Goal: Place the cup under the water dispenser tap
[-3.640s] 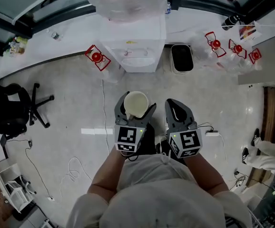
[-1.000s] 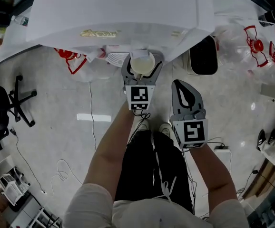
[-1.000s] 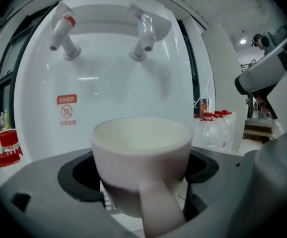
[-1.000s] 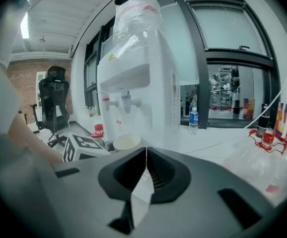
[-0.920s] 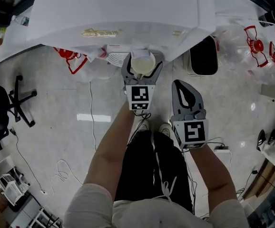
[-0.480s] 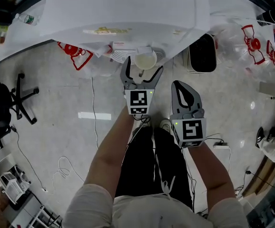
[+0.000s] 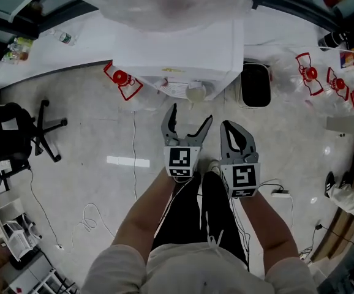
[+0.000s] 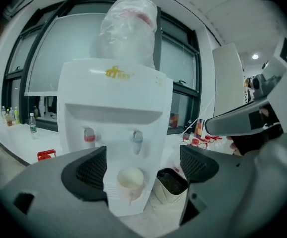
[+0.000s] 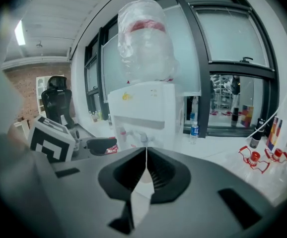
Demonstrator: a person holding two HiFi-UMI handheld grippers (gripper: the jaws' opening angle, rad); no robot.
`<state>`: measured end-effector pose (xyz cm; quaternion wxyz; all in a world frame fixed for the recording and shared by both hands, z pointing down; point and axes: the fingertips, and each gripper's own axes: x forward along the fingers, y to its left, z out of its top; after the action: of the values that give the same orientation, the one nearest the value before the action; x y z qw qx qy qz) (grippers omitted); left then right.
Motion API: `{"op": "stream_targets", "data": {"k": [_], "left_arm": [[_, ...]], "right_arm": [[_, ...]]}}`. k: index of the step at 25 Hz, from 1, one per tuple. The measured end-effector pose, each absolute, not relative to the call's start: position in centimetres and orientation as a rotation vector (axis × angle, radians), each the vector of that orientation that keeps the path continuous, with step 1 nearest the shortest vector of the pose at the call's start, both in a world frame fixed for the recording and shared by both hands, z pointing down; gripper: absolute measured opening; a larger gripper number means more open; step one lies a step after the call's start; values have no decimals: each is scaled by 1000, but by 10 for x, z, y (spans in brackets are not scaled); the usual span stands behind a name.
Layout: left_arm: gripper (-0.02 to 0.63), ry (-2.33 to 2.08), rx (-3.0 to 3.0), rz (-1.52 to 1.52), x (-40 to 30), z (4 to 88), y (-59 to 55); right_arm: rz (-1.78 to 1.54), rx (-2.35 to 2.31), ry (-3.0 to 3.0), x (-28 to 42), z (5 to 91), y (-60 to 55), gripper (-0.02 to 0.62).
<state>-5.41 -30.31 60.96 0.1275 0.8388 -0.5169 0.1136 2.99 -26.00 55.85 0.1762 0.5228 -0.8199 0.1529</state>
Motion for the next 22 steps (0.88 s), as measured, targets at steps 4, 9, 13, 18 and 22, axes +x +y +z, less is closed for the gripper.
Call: {"op": "stream_targets", "data": {"k": [4, 9, 13, 18, 22], "left_arm": [[197, -1636, 2385, 334, -71, 546, -293], [86, -1707, 2413, 267, -77, 464, -273], [29, -1647, 2490, 267, -70, 414, -268], [20, -1594, 2579, 274, -62, 358, -244], [20, -1556, 2580, 268, -67, 320, -230]], "right_arm": [[421, 1493, -2324, 27, 513, -260, 28], [390, 1514, -2327, 29, 459, -254, 28], [348, 1569, -2326, 36, 415, -257, 28], [314, 1600, -2355, 45, 365, -243, 28], [233, 1576, -2411, 41, 324, -231, 28]]}}
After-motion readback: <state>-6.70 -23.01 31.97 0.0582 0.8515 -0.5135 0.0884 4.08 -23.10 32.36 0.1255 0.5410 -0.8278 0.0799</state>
